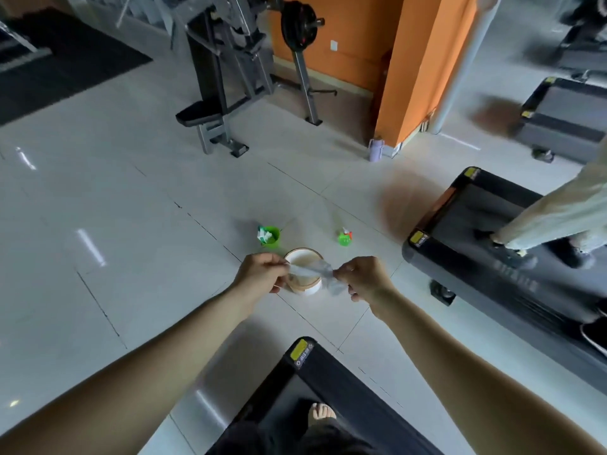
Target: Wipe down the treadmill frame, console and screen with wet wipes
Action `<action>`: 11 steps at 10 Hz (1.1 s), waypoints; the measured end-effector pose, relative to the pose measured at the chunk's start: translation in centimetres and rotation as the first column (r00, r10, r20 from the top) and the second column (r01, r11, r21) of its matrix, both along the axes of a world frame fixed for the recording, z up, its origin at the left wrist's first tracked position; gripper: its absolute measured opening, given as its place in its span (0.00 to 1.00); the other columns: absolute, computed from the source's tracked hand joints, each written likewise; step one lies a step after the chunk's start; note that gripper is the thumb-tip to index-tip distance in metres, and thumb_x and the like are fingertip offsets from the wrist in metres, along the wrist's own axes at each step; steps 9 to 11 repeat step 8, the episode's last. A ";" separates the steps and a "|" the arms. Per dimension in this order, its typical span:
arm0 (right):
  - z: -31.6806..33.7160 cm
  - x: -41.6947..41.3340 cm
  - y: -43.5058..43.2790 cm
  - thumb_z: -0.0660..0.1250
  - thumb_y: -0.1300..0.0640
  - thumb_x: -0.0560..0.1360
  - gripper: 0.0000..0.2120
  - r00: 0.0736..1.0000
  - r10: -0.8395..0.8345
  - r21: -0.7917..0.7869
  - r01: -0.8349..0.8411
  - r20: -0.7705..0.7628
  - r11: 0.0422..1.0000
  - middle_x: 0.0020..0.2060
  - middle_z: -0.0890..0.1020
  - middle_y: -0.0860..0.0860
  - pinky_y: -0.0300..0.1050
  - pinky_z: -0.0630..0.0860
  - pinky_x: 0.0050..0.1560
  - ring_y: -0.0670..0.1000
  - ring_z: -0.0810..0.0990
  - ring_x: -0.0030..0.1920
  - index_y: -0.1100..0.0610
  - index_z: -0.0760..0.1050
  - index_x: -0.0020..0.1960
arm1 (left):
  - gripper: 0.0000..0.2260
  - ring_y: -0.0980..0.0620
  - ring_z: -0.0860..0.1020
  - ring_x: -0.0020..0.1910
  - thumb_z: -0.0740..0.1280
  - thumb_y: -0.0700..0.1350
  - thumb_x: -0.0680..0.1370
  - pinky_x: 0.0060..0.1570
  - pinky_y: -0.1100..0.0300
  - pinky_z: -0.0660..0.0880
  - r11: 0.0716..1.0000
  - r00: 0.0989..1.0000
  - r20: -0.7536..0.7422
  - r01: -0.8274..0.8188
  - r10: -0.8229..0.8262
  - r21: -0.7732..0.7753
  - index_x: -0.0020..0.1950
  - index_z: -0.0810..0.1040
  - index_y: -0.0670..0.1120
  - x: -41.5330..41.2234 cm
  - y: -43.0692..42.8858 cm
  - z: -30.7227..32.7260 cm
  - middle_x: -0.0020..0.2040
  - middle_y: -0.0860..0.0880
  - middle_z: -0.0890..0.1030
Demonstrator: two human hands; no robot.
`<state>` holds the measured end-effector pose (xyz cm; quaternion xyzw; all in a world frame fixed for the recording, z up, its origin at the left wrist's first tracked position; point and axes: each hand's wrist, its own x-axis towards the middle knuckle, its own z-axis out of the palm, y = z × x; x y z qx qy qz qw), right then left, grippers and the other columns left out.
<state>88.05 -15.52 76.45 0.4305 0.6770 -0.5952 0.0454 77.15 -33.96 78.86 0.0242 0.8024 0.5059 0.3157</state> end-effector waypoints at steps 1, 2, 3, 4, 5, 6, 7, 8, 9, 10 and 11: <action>-2.6 -3.3 1.3 0.70 0.63 0.74 0.04 0.997 -0.073 0.004 0.073 0.030 0.997 0.28 0.74 0.56 0.45 0.67 0.32 0.55 0.70 0.28 0.65 0.81 0.46 | 0.03 0.47 0.74 0.34 0.69 0.33 0.79 0.29 0.63 0.72 0.999 0.998 0.042 0.037 -0.037 -0.004 0.47 0.81 0.38 -4.5 1.8 -2.7 0.36 0.41 0.78; -6.1 -7.5 2.1 0.62 0.68 0.77 0.07 0.985 -0.167 -0.060 0.169 0.032 0.984 0.30 0.78 0.57 0.41 0.72 0.29 0.53 0.75 0.25 0.66 0.80 0.49 | 0.04 0.50 0.74 0.29 0.67 0.32 0.80 0.28 0.66 0.72 0.995 0.994 0.066 0.092 -0.091 -0.024 0.48 0.80 0.39 -9.6 3.8 -6.4 0.37 0.42 0.78; -11.6 -12.9 2.4 0.59 0.68 0.78 0.11 0.970 -0.242 -0.090 0.242 0.013 0.966 0.32 0.80 0.59 0.44 0.77 0.31 0.56 0.79 0.28 0.63 0.80 0.49 | 0.08 0.50 0.74 0.29 0.66 0.31 0.80 0.27 0.67 0.72 0.986 0.985 0.070 0.160 -0.157 -0.043 0.44 0.79 0.41 -15.5 5.3 -12.1 0.36 0.43 0.78; -21.7 -19.9 2.5 0.61 0.68 0.77 0.08 0.945 -0.328 -0.050 0.328 0.006 0.943 0.32 0.81 0.61 0.45 0.78 0.31 0.57 0.80 0.30 0.62 0.79 0.48 | 0.09 0.49 0.74 0.30 0.66 0.32 0.79 0.32 0.63 0.72 0.950 0.954 0.079 0.295 -0.288 -0.103 0.42 0.79 0.43 -22.6 6.9 -22.7 0.36 0.43 0.79; -30.1 -24.6 2.5 0.63 0.68 0.74 0.07 0.928 -0.369 0.026 0.368 0.045 0.930 0.31 0.83 0.60 0.46 0.78 0.30 0.55 0.79 0.28 0.60 0.78 0.47 | 0.07 0.49 0.74 0.29 0.66 0.31 0.77 0.34 0.60 0.72 0.913 0.926 0.065 0.378 -0.373 -0.153 0.44 0.80 0.41 -27.6 8.1 -32.1 0.32 0.45 0.78; -42.3 -30.8 2.1 0.63 0.66 0.73 0.06 0.881 -0.469 0.090 0.462 0.064 0.882 0.33 0.83 0.62 0.48 0.76 0.31 0.56 0.79 0.29 0.60 0.77 0.46 | 0.05 0.48 0.77 0.32 0.68 0.33 0.76 0.40 0.53 0.77 0.867 0.880 0.051 0.475 -0.473 -0.151 0.45 0.83 0.38 -35.7 10.4 -45.1 0.33 0.44 0.80; -52.4 -34.9 1.4 0.65 0.55 0.69 0.08 0.862 -0.497 0.158 0.479 0.103 0.863 0.30 0.82 0.55 0.53 0.79 0.33 0.57 0.80 0.30 0.57 0.77 0.46 | 0.04 0.48 0.81 0.37 0.70 0.38 0.76 0.48 0.52 0.81 0.825 0.840 0.074 0.542 -0.537 -0.162 0.43 0.84 0.44 -41.4 10.3 -54.5 0.39 0.42 0.86; -59.3 -38.1 1.4 0.62 0.55 0.77 0.17 0.903 -0.369 0.172 0.337 0.220 0.926 0.46 0.85 0.57 0.57 0.83 0.44 0.60 0.84 0.42 0.50 0.77 0.65 | 0.05 0.48 0.83 0.41 0.71 0.40 0.76 0.44 0.57 0.77 0.814 0.844 0.132 0.536 -0.519 -0.223 0.41 0.82 0.47 -45.0 9.3 -59.5 0.41 0.44 0.86; -59.3 -38.1 1.4 0.62 0.55 0.77 0.17 0.903 -0.369 0.172 0.337 0.220 0.926 0.46 0.85 0.57 0.57 0.83 0.44 0.60 0.84 0.42 0.50 0.77 0.65 | 0.05 0.48 0.83 0.41 0.71 0.40 0.76 0.44 0.57 0.77 0.814 0.844 0.132 0.536 -0.519 -0.223 0.41 0.82 0.47 -45.0 9.3 -59.5 0.41 0.44 0.86; -59.3 -38.1 1.4 0.62 0.55 0.77 0.17 0.903 -0.369 0.172 0.337 0.220 0.926 0.46 0.85 0.57 0.57 0.83 0.44 0.60 0.84 0.42 0.50 0.77 0.65 | 0.05 0.48 0.83 0.41 0.71 0.40 0.76 0.44 0.57 0.77 0.814 0.844 0.132 0.536 -0.519 -0.223 0.41 0.82 0.47 -45.0 9.3 -59.5 0.41 0.44 0.86; -59.3 -38.1 1.4 0.62 0.55 0.77 0.17 0.903 -0.369 0.172 0.337 0.220 0.926 0.46 0.85 0.57 0.57 0.83 0.44 0.60 0.84 0.42 0.50 0.77 0.65 | 0.05 0.48 0.83 0.41 0.71 0.40 0.76 0.44 0.57 0.77 0.814 0.844 0.132 0.536 -0.519 -0.223 0.41 0.82 0.47 -45.0 9.3 -59.5 0.41 0.44 0.86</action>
